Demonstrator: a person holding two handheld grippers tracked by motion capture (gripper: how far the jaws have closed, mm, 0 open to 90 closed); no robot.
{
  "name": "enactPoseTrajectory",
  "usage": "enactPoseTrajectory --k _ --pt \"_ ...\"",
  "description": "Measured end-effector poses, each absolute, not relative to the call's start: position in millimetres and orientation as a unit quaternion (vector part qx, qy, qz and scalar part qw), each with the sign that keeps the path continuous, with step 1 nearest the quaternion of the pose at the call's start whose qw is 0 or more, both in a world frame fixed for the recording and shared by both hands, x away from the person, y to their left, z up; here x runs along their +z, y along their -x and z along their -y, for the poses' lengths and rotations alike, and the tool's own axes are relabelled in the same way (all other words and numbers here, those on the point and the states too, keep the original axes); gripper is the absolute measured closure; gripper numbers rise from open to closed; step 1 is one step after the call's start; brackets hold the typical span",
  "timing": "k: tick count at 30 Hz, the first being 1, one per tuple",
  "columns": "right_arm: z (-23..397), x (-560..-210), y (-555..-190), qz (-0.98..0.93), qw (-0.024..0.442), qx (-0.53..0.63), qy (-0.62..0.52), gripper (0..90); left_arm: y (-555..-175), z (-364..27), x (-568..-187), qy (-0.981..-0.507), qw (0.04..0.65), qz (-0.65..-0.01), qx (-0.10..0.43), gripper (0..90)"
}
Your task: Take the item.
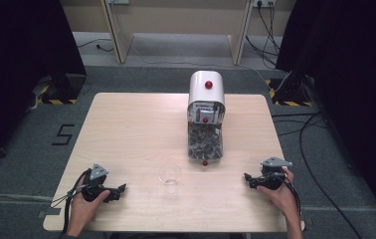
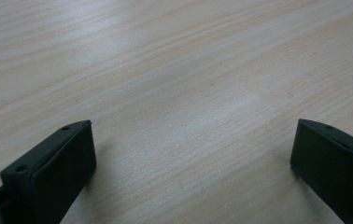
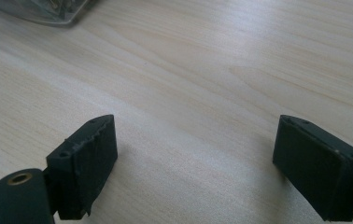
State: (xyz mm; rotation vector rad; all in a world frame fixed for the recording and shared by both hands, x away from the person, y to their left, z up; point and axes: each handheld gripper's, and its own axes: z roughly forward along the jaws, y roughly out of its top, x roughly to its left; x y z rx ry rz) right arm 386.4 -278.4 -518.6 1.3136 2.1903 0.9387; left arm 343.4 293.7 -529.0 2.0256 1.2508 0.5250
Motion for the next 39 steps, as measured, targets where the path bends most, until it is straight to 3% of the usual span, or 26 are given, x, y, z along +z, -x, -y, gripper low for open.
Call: enactPoseTrajectory --k 19,25,39 --pt "280 -518 -386 -0.788 0.207 0.340 -0.469 15.9 -343 -294 -529 -0.780 0.344 -0.482 0.202 0.0" --pt "282 -515 -385 -0.791 0.206 0.329 -0.473 23.0 -343 -294 -529 -0.780 0.345 -0.482 0.202 0.0" --pt "270 -480 -376 -0.770 0.255 0.378 -0.446 28.0 -343 -294 -529 -0.780 0.345 -0.481 0.202 0.0"
